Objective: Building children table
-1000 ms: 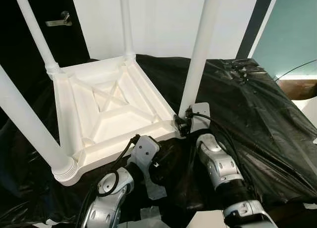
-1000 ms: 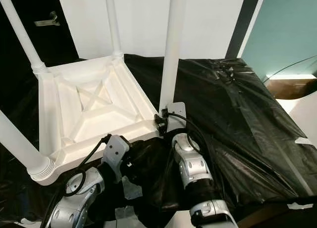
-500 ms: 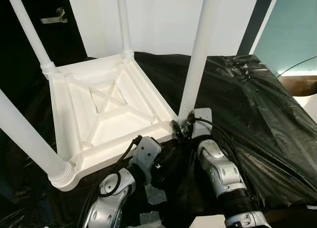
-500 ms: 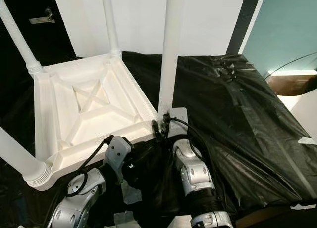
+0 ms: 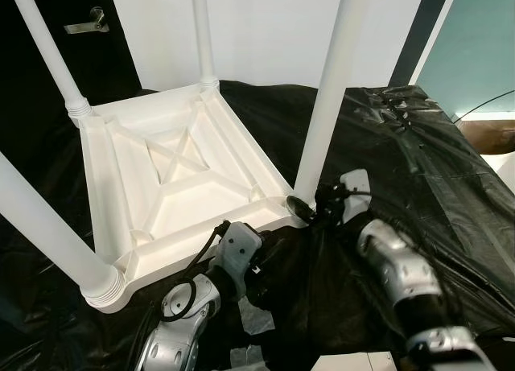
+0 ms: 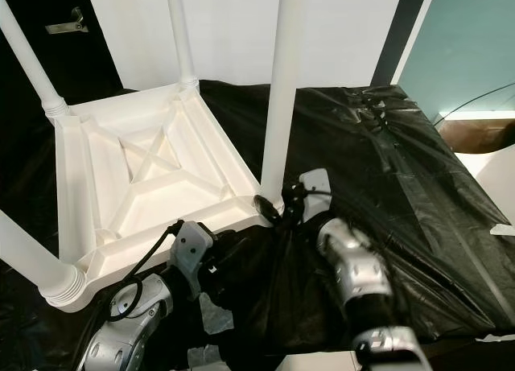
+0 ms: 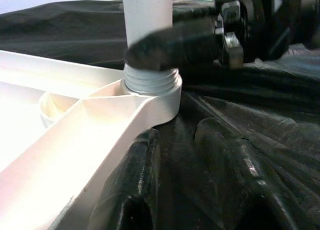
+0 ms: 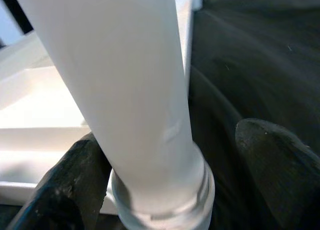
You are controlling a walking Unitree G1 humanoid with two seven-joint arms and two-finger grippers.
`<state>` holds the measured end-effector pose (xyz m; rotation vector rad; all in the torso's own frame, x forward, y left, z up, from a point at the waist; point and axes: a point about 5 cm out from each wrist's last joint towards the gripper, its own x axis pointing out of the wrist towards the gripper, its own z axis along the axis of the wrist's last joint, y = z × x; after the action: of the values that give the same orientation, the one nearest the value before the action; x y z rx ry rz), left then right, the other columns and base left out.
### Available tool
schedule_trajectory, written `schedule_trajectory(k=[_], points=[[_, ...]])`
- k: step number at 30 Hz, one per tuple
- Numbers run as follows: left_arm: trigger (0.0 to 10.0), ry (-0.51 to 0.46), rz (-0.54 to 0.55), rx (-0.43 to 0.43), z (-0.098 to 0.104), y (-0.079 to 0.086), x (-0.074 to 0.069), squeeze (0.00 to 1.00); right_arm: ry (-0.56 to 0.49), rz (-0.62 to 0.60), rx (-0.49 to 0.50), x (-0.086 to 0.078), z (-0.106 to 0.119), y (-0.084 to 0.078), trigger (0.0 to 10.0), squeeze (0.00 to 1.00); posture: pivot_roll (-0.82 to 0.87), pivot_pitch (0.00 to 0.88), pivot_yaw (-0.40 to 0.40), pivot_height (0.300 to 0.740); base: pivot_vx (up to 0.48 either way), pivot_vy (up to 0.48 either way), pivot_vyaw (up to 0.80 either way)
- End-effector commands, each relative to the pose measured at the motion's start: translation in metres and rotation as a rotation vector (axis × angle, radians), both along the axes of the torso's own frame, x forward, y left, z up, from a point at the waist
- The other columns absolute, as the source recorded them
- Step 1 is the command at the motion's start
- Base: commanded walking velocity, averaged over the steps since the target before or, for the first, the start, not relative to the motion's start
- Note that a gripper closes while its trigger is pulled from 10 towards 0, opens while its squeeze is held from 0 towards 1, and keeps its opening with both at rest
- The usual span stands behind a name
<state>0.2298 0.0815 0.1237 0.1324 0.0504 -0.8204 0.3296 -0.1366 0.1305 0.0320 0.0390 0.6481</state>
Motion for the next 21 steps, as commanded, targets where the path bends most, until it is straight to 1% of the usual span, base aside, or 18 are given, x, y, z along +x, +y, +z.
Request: schedule_trajectory(k=[1, 2, 6, 7, 9, 13, 14, 17, 18, 20, 21], points=[[10.0, -0.004, 0.056, -0.001, 0.000, 0.002, 0.002, 0.00, -0.019, 0.038, 0.001, 0.003, 0.004, -0.001, 10.0, 0.00, 0.13, 0.013, -0.040, 0.740, 0.000, 0.000, 0.00], [10.0, -0.005, 0.056, 0.000, 0.000, 0.002, 0.002, 0.00, -0.013, 0.083, -0.007, 0.005, 0.006, 0.002, 10.0, 0.00, 0.13, 0.010, -0.038, 0.740, 0.000, 0.000, 0.00], [10.0, -0.012, 0.060, 0.001, 0.002, 0.003, 0.004, 0.00, -0.019, 0.262, -0.100, 0.012, 0.009, 0.015, 10.0, 0.00, 0.14, 0.006, -0.039, 0.740, 0.000, 0.000, 0.00], [10.0, -0.012, 0.060, 0.001, 0.002, 0.003, 0.004, 0.00, -0.019, 0.262, -0.100, 0.012, 0.009, 0.015, 10.0, 0.00, 0.14, 0.006, -0.039, 0.740, 0.000, 0.000, 0.00], [10.0, -0.016, 0.069, 0.003, 0.003, 0.005, 0.004, 0.00, -0.018, 0.337, -0.146, 0.015, 0.007, 0.018, 10.0, 0.00, 0.15, 0.004, -0.042, 0.740, 0.000, 0.000, 0.00], [10.0, -0.020, 0.076, 0.004, 0.004, 0.006, 0.005, 0.00, -0.017, 0.374, -0.175, 0.017, 0.007, 0.019, 10.0, 0.00, 0.16, 0.004, -0.043, 0.740, 0.000, 0.000, 0.00], [10.0, -0.022, 0.082, 0.005, 0.004, 0.007, 0.005, 0.00, -0.018, 0.399, -0.201, 0.019, 0.007, 0.019, 10.0, 0.00, 0.16, 0.004, -0.043, 0.740, 0.000, 0.000, 0.00], [10.0, -0.023, 0.084, 0.004, 0.004, 0.007, 0.005, 0.00, -0.020, 0.403, -0.211, 0.020, 0.008, 0.019, 10.0, 0.00, 0.16, 0.004, -0.043, 0.740, 0.000, 0.000, 0.00], [10.0, -0.024, 0.088, 0.004, 0.005, 0.007, 0.005, 0.00, -0.021, 0.411, -0.225, 0.022, 0.008, 0.017, 3.1, 0.00, 0.16, 0.009, -0.045, 0.740, 0.000, 0.000, 0.00], [10.0, -0.024, 0.090, 0.003, 0.005, 0.007, 0.005, 0.00, -0.020, 0.412, -0.228, 0.023, 0.008, 0.016, 3.1, 0.00, 0.16, 0.009, -0.045, 0.740, 0.000, 0.000, 0.00], [10.0, -0.025, 0.090, 0.003, 0.005, 0.007, 0.004, 0.00, -0.021, 0.414, -0.234, 0.023, 0.008, 0.015, 0.0, 0.00, 0.16, 0.013, -0.046, 0.740, 0.000, 0.000, 0.00]])
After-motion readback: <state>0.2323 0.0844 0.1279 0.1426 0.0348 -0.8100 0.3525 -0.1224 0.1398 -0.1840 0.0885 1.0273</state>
